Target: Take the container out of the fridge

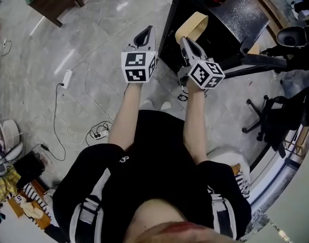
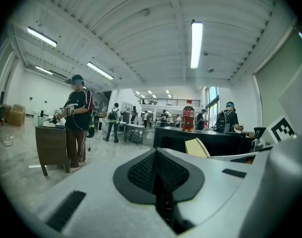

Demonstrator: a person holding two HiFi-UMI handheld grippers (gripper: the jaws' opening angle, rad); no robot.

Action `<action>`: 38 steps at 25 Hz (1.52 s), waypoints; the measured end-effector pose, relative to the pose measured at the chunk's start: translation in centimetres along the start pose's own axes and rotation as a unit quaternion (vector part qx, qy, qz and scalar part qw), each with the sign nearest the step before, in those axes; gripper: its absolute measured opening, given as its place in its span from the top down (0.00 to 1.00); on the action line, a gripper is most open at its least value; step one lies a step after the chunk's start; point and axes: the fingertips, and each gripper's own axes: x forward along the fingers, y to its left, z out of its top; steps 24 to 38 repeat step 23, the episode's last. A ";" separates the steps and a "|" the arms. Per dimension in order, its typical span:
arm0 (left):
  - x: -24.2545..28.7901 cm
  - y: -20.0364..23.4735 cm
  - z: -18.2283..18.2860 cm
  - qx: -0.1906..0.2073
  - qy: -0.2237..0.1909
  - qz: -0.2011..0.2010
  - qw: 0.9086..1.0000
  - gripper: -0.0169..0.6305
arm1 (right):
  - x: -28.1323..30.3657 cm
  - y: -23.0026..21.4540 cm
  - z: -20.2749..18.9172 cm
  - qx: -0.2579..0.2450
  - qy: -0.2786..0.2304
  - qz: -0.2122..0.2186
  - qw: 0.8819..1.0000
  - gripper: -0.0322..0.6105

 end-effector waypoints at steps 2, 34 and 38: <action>0.1 -0.1 0.2 0.000 -0.002 0.000 1.000 0.96 | 0.2 -0.1 0.1 -0.006 0.003 -0.002 1.000 0.93; 0.0 -1.1 -0.4 -0.007 0.002 -0.008 1.000 0.96 | -0.6 -0.5 -0.4 -0.011 0.009 -0.010 1.000 0.93; 0.0 -1.1 -0.4 -0.007 0.002 -0.008 1.000 0.96 | -0.6 -0.5 -0.4 -0.011 0.009 -0.010 1.000 0.93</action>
